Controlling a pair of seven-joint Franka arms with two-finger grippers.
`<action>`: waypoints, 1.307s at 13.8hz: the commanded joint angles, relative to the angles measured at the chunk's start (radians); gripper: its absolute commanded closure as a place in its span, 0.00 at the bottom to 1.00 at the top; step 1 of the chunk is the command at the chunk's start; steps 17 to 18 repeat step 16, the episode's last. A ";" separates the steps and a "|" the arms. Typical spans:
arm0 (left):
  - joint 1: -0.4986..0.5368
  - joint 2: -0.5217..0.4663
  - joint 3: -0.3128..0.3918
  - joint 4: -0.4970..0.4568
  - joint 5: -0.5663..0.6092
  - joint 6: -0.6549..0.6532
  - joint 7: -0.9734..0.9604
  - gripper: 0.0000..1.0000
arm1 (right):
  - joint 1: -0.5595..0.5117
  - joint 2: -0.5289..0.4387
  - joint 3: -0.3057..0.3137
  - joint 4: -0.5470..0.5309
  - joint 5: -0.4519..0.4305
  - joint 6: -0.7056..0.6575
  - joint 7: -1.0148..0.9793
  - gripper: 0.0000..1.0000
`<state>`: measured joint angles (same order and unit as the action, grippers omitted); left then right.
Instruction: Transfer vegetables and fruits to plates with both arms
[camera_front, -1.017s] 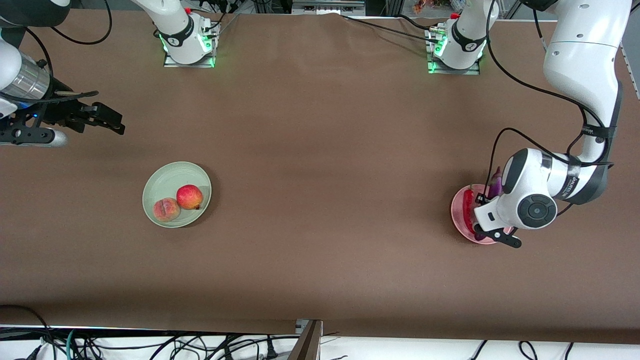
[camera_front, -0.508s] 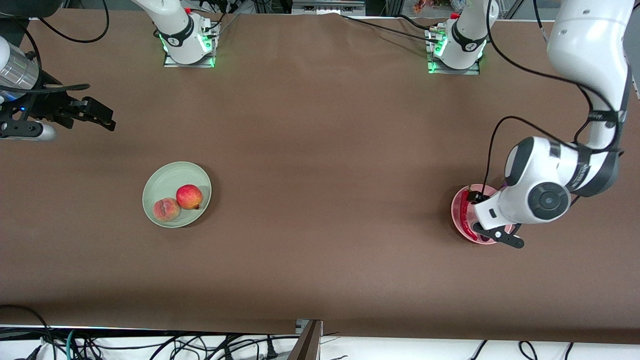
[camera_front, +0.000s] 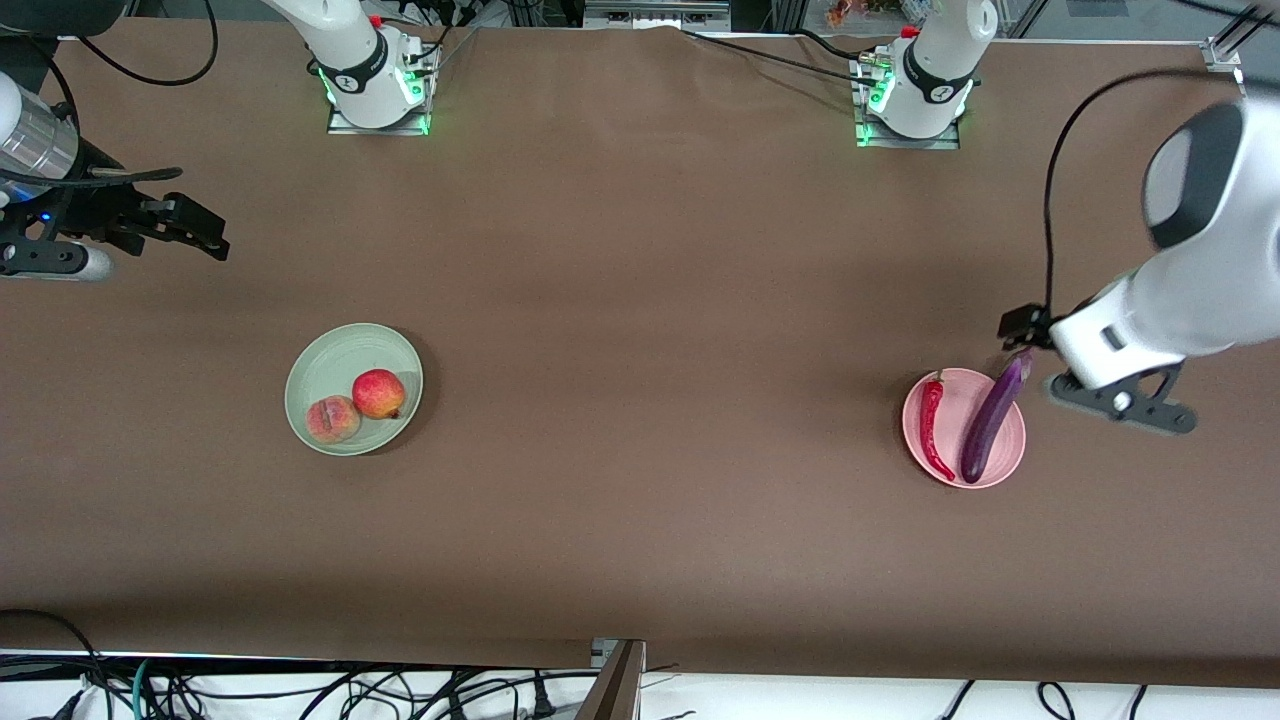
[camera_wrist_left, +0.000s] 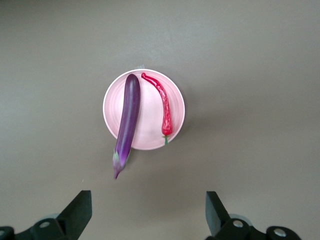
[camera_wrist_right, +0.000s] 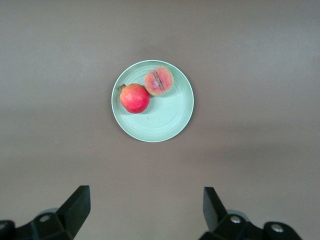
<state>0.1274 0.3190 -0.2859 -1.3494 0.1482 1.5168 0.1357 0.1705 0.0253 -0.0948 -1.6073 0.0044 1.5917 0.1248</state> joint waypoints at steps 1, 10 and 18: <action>0.003 -0.081 0.039 -0.028 -0.077 -0.029 -0.001 0.00 | -0.011 -0.015 0.012 -0.002 -0.015 -0.016 -0.011 0.00; -0.239 -0.341 0.337 -0.318 -0.096 0.148 -0.062 0.00 | -0.011 -0.015 0.014 -0.005 -0.021 -0.018 -0.010 0.00; -0.247 -0.314 0.335 -0.281 -0.096 0.108 -0.064 0.00 | -0.011 -0.012 0.014 -0.003 -0.021 -0.015 -0.010 0.00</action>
